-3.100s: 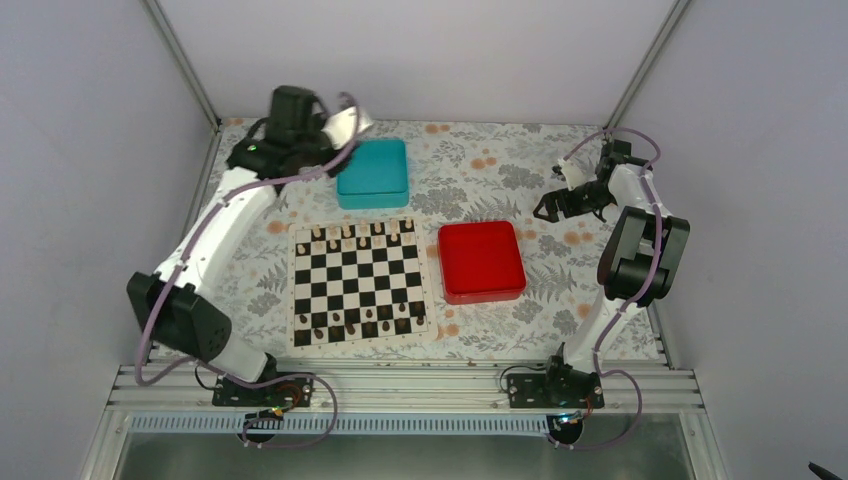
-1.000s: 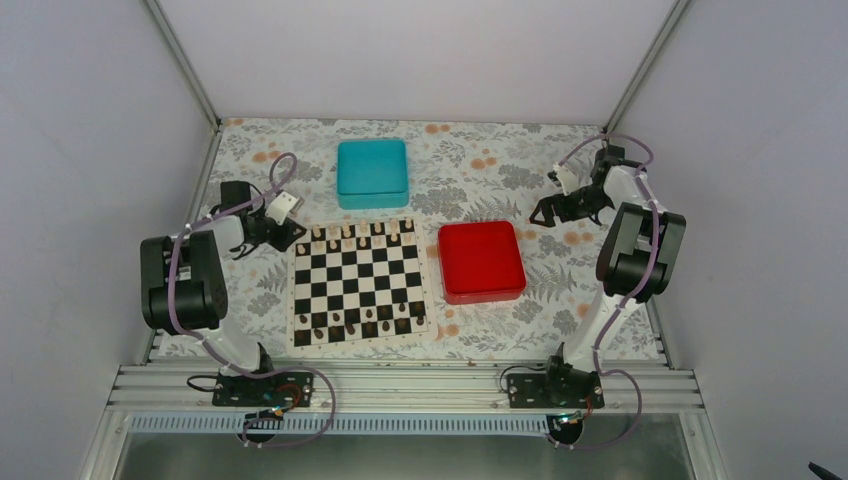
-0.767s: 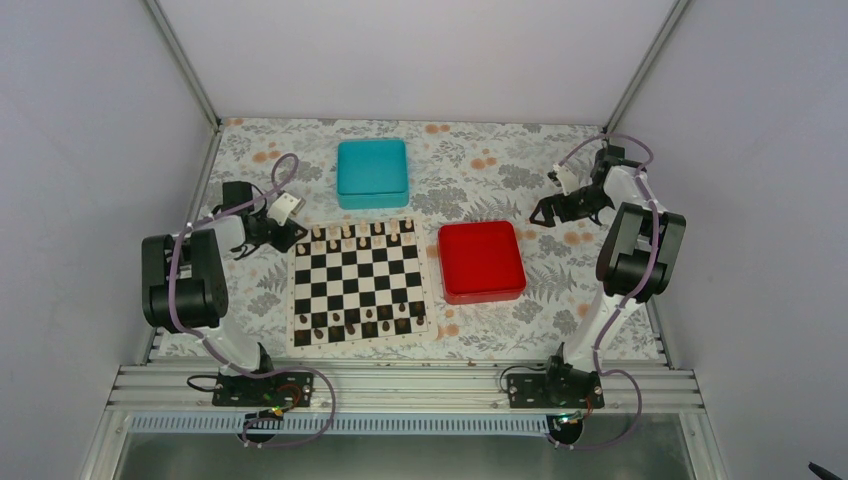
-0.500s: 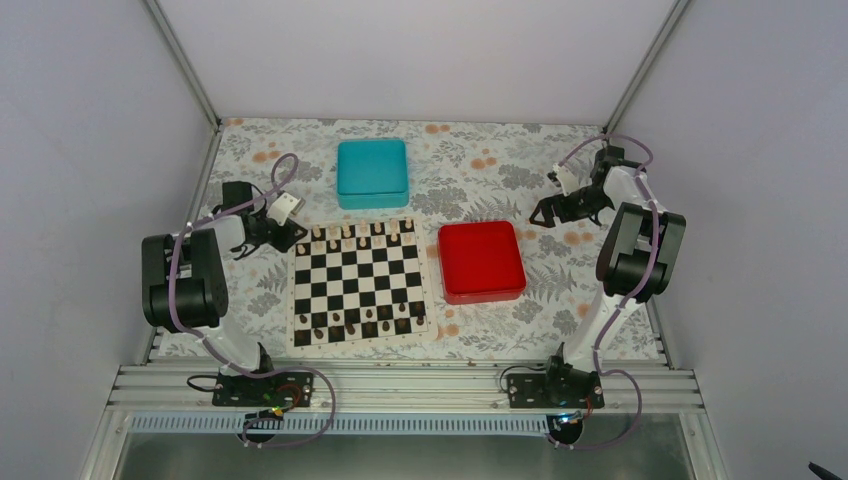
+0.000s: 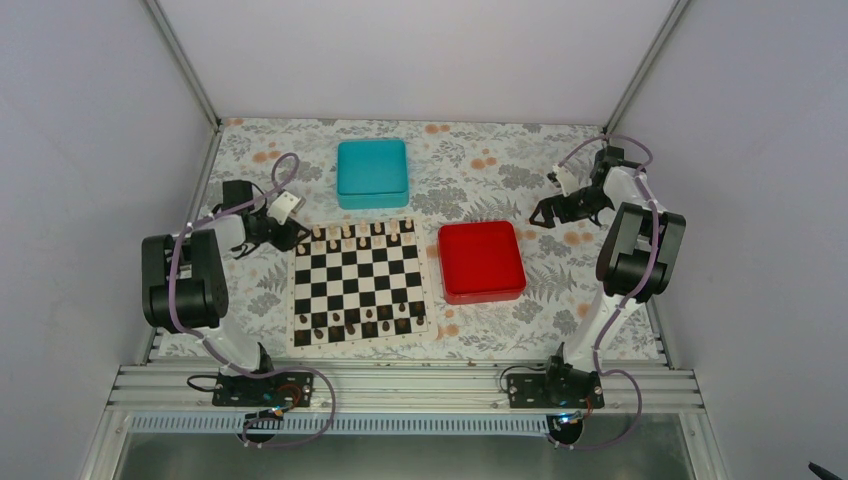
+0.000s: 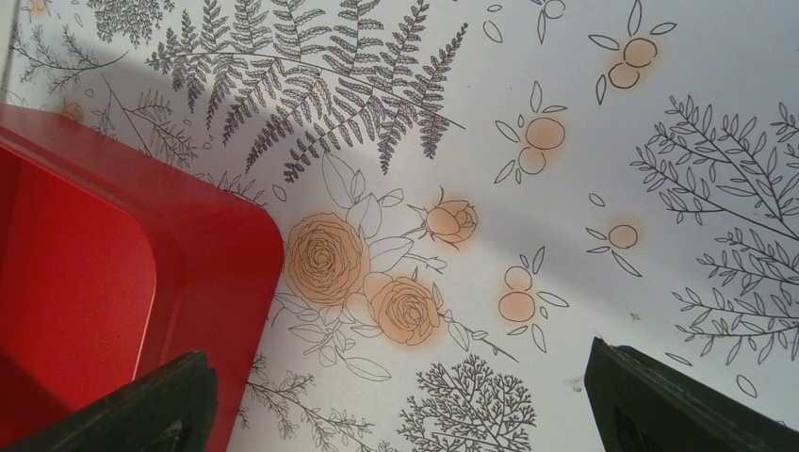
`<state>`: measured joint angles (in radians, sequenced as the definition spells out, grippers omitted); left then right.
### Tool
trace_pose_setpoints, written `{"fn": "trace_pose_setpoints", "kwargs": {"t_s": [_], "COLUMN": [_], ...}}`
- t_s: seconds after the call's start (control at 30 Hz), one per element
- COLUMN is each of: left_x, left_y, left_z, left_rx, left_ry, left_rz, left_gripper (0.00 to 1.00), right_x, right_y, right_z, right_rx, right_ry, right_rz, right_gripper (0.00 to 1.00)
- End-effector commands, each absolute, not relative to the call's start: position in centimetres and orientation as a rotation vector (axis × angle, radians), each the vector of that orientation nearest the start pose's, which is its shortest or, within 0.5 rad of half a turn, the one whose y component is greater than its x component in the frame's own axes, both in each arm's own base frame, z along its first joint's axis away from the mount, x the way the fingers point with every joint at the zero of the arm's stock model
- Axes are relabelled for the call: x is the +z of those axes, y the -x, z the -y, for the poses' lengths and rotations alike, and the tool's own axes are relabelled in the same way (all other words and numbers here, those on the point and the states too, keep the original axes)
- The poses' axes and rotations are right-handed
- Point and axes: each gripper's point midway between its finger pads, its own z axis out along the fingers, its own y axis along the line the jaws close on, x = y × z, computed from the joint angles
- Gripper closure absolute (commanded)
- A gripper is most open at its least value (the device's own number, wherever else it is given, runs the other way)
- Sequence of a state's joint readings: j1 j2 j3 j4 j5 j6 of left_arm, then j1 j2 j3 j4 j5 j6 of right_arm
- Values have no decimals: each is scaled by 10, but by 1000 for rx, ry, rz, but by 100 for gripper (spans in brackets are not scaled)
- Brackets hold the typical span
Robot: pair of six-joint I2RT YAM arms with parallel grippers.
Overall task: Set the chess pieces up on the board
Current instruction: Place the chess piece on the chessboard, then reset both arms
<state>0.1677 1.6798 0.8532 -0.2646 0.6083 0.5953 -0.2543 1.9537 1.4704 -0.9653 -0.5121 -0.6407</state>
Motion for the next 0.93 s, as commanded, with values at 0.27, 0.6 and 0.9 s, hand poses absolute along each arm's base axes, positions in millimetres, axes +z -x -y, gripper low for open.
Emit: {"fn": "trace_pose_setpoints", "kwargs": {"t_s": [0.27,0.6,0.9], "left_x": [158,211,213], "left_y": [-385,-398,-395], "left_z": [34,8,3], "left_rx": [-301,-102,-58], "left_ry": [-732,-538,-509], "left_rz": [-2080,-1951,-1944], "left_gripper": [0,0,0], "right_x": [102,103,138], "right_y": [-409,-416,-418], "right_z": [14,14,2], "right_rx": [521,546,491], "right_ry": [604,596,681], "right_rz": [-2605,-2600,-2453], "right_gripper": [0,0,0]}}
